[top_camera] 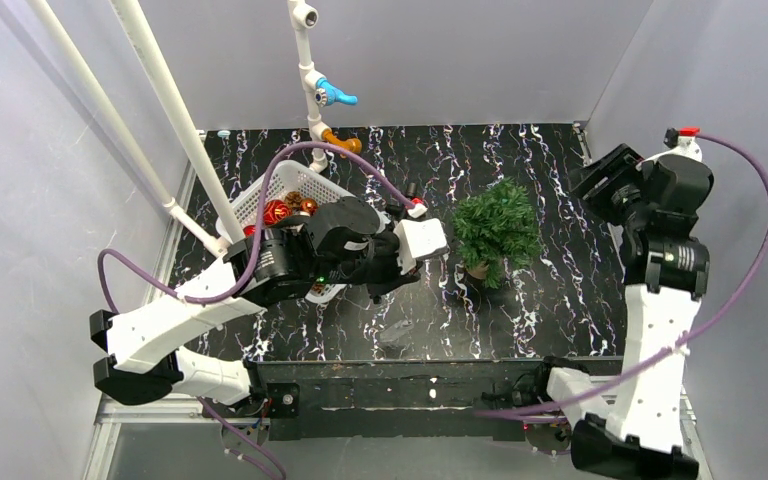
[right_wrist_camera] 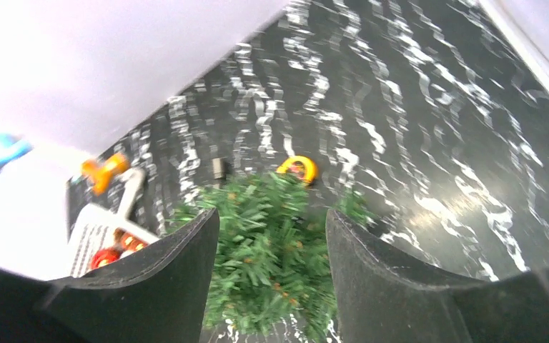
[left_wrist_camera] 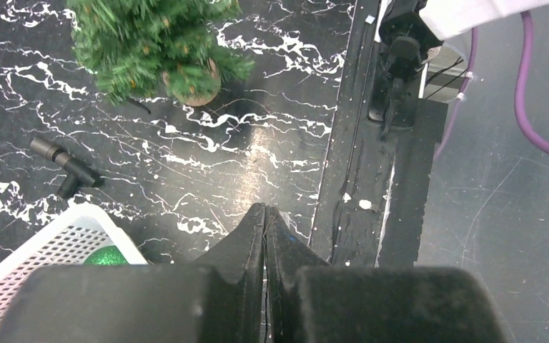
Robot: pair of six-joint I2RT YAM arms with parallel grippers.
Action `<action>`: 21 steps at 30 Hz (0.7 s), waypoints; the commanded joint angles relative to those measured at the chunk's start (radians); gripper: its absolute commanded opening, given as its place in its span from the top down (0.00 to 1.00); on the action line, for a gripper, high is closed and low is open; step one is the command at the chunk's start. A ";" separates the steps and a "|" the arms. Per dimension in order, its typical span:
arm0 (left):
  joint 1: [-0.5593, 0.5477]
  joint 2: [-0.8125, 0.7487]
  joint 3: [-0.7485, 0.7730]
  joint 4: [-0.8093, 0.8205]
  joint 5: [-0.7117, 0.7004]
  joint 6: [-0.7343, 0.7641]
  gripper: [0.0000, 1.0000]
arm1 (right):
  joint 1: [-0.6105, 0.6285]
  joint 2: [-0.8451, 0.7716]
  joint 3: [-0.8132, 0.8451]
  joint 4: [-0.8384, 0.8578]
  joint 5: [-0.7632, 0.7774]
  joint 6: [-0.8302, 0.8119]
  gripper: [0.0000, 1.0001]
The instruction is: Decorate the small christmas tree
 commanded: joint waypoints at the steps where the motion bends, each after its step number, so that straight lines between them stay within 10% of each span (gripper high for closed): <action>1: 0.004 0.017 0.074 -0.045 0.037 -0.012 1.00 | 0.112 -0.088 0.044 0.107 -0.188 -0.148 0.35; 11: 0.003 0.048 0.233 -0.063 -0.024 -0.005 1.00 | 0.474 -0.398 -0.228 0.388 -0.511 -0.182 0.34; 21: 0.004 0.114 0.381 -0.033 -0.076 0.044 1.00 | 0.692 -0.436 -0.364 0.354 -0.452 -0.265 0.32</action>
